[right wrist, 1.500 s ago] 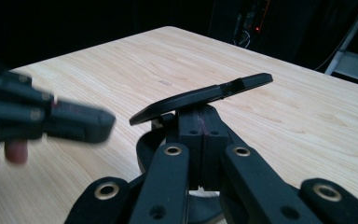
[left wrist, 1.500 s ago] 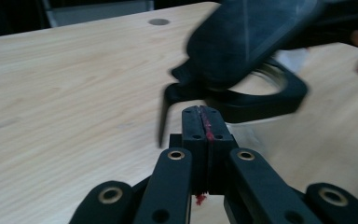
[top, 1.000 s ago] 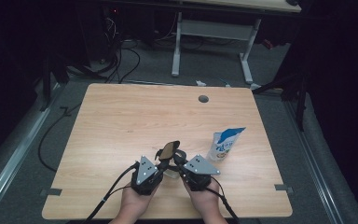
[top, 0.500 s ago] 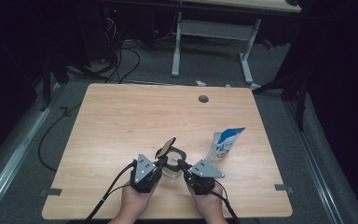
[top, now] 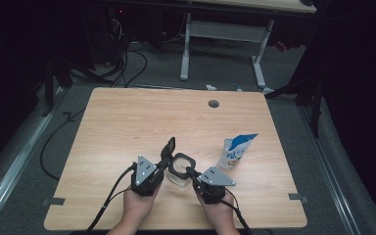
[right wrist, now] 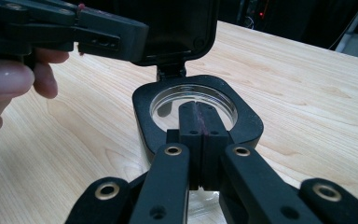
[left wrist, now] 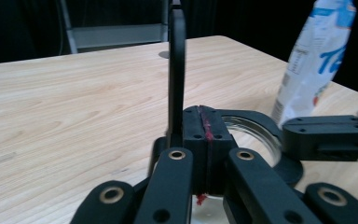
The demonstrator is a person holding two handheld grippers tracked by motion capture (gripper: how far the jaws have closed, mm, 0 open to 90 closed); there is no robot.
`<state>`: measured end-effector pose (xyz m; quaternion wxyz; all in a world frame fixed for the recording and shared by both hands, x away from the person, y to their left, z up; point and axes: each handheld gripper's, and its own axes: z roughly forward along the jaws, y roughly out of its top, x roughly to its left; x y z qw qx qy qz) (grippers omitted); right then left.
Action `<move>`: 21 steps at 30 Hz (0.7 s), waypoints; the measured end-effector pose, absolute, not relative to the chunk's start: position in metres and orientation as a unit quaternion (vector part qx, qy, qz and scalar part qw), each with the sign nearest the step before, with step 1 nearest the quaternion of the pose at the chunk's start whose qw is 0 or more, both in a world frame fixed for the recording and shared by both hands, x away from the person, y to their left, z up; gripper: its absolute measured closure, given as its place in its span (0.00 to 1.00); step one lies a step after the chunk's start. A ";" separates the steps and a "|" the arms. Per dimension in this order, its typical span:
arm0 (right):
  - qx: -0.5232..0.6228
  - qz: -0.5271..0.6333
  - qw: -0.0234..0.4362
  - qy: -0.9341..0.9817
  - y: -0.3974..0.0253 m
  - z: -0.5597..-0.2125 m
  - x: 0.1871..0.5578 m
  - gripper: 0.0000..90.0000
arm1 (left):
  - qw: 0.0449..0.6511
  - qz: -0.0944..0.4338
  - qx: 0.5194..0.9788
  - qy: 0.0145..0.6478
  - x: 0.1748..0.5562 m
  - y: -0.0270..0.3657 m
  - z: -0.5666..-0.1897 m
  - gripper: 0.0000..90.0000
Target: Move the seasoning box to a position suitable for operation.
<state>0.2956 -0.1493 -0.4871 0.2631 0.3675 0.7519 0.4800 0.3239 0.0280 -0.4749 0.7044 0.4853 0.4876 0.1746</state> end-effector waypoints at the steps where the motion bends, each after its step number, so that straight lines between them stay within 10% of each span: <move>1: 0.366 0.480 0.263 0.752 -0.149 -0.487 0.296 1.00 | 0.704 0.176 0.485 0.488 0.325 0.028 -0.475 1.00; 21: 0.364 0.481 0.264 0.753 -0.150 -0.488 0.295 1.00 | 0.700 0.180 0.495 0.482 0.326 0.024 -0.477 1.00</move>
